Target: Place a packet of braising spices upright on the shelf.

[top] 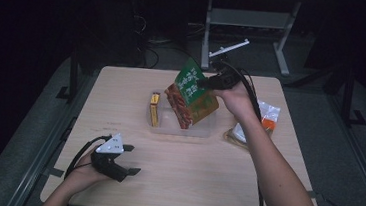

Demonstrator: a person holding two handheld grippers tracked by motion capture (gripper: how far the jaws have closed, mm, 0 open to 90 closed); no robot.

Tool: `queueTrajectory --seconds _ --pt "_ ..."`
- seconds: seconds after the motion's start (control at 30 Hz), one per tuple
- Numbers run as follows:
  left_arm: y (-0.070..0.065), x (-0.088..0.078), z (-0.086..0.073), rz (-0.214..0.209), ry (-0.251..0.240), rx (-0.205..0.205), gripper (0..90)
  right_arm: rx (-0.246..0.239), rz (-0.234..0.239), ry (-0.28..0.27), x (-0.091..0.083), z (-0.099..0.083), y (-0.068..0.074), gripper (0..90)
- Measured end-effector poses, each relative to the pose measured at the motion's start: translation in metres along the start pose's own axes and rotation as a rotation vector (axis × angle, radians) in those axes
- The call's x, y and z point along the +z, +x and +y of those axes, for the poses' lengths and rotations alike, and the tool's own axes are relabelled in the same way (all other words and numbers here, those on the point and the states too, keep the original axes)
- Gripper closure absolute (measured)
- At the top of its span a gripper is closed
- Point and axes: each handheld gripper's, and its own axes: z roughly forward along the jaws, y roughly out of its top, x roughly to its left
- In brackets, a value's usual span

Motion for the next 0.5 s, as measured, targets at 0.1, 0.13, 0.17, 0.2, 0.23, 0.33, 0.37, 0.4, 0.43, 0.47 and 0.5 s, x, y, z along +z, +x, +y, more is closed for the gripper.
queueTrajectory --seconds 0.1,0.13,0.17,0.2,0.23,0.33,0.37,0.4,0.43,0.47,0.5 --pt "0.0 0.0 0.0 -0.001 0.005 0.004 17.7 0.0 -0.002 0.007 0.005 0.0 -0.001 90.0" --pt "0.0 0.0 0.0 -0.001 0.005 0.005 17.7 -0.003 -0.005 0.006 0.007 0.0 -0.002 90.0" --pt "0.0 0.0 0.0 -0.001 0.005 0.006 17.7 0.002 -0.001 0.009 0.008 0.0 -0.002 90.0" --pt "0.0 0.0 0.0 -0.001 0.005 0.006 17.7 0.007 -0.006 0.012 0.009 0.0 -0.001 90.0" --pt "0.0 0.0 0.0 -0.001 0.005 0.006 17.7 0.008 -0.006 0.009 0.01 0.0 -0.001 90.0" --pt "0.0 0.0 -0.001 -0.002 0.006 0.008 17.7 0.014 -0.009 0.014 0.014 -0.001 -0.001 90.0" --pt "0.0 0.0 -0.001 -0.002 0.007 0.009 17.7 0.015 -0.007 0.015 0.015 -0.001 -0.001 90.0" --pt "0.0 0.0 -0.001 -0.004 0.007 0.008 17.7 0.011 -0.01 0.018 0.016 -0.001 -0.001 90.0" --pt "0.0 0.001 -0.001 -0.005 0.008 0.008 17.7 0.013 -0.007 0.018 0.018 -0.001 -0.001 90.0" --pt "0.0 0.001 -0.001 -0.006 0.01 0.009 17.7 0.007 -0.005 0.023 0.019 0.0 -0.001 90.0" --pt "0.0 0.001 -0.001 -0.006 0.01 0.01 17.7 0.01 -0.01 0.025 0.02 0.0 0.0 90.0"
